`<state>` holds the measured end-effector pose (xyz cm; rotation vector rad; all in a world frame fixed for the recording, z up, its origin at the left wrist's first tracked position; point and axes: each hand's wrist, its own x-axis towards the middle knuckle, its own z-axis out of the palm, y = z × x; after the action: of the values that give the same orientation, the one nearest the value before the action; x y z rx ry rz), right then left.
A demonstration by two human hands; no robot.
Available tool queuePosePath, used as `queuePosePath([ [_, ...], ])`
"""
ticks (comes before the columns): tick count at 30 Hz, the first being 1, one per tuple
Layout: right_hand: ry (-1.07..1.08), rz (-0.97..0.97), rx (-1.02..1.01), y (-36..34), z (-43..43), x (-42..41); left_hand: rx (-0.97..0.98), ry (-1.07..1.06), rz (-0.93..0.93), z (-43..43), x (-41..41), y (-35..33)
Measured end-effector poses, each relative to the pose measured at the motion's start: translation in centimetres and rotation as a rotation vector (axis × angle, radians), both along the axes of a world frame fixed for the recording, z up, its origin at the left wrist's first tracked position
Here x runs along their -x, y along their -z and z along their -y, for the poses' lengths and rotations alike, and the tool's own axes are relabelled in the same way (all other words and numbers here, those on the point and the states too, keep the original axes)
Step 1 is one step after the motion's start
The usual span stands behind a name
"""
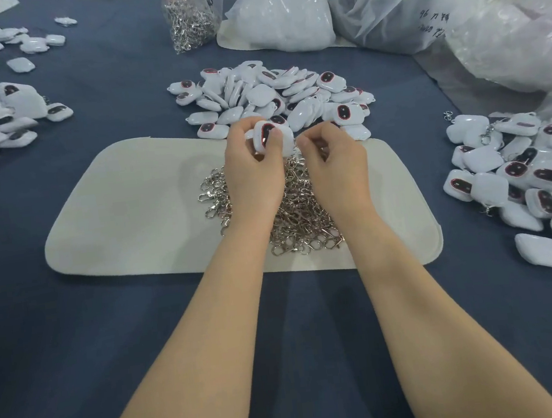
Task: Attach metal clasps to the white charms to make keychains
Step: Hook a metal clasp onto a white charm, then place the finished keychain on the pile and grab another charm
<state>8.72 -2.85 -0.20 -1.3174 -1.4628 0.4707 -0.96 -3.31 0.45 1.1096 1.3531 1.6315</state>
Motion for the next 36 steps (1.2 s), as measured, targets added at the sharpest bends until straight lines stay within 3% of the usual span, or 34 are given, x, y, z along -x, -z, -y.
queuePosePath([
  [5, -0.043, 0.135, 0.051, 0.5, -0.2, -0.2, -0.148, -0.022, -0.284, 0.5, -0.2, 0.1],
  [9, -0.073, 0.008, 0.125, 0.0, 0.0, 0.0, -0.125, -0.01, -0.208, 0.3, 0.0, -0.2],
  [12, -0.145, -0.13, 0.166, -0.7, 0.3, -0.1, 0.004, 0.086, -0.129, 0.2, 0.0, -0.2],
  [15, -0.13, -0.093, 0.214, -1.2, 0.2, -0.7, 0.065, 0.127, -0.088, 0.4, -0.2, -0.3],
  [17, -0.017, -0.093, 0.187, -1.5, 0.0, -1.4, 0.066, 0.105, -0.069, 0.4, -0.3, -0.4],
  [23, 0.735, -0.251, -0.154, -2.4, -0.3, -6.9, 0.076, -0.057, 0.083, -0.2, 0.3, 0.0],
  [26, 0.922, -0.205, -0.187, -2.5, 0.2, -7.8, 0.094, -0.096, 0.158, -0.5, 0.5, 0.1],
  [30, 0.637, 0.061, -0.243, -1.7, -0.2, -5.3, 0.107, -0.095, 0.162, -0.4, 0.3, 0.0],
  [33, 0.345, 0.237, 0.045, -0.1, -1.3, -3.9, 0.115, -0.087, 0.155, -0.4, 0.4, -0.1],
  [36, 0.298, 0.468, 0.352, 1.4, -2.6, -3.9, 0.119, -0.072, 0.14, -0.3, 0.3, -0.1],
])
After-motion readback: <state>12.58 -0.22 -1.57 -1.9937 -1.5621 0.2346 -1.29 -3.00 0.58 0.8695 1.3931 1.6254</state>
